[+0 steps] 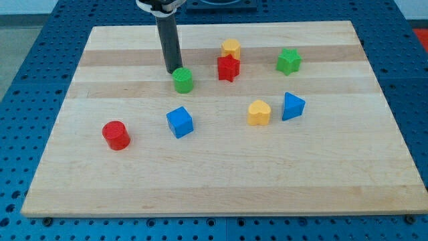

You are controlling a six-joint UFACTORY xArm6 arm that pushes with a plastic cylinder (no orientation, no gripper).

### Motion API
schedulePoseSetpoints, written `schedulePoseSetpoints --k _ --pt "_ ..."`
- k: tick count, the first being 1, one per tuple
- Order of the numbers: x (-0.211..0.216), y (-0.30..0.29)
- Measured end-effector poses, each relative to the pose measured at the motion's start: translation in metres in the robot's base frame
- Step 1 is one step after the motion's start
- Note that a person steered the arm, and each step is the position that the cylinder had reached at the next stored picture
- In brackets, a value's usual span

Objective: Push the green circle below the red star

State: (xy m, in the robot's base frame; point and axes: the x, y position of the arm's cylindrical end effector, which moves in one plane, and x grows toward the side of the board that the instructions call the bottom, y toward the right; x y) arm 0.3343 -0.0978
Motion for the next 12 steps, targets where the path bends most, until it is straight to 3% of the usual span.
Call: schedulePoseSetpoints --k 6,7,12 --pt "0.052 -0.032" --pt "0.066 0.014" --pt "0.068 0.054"
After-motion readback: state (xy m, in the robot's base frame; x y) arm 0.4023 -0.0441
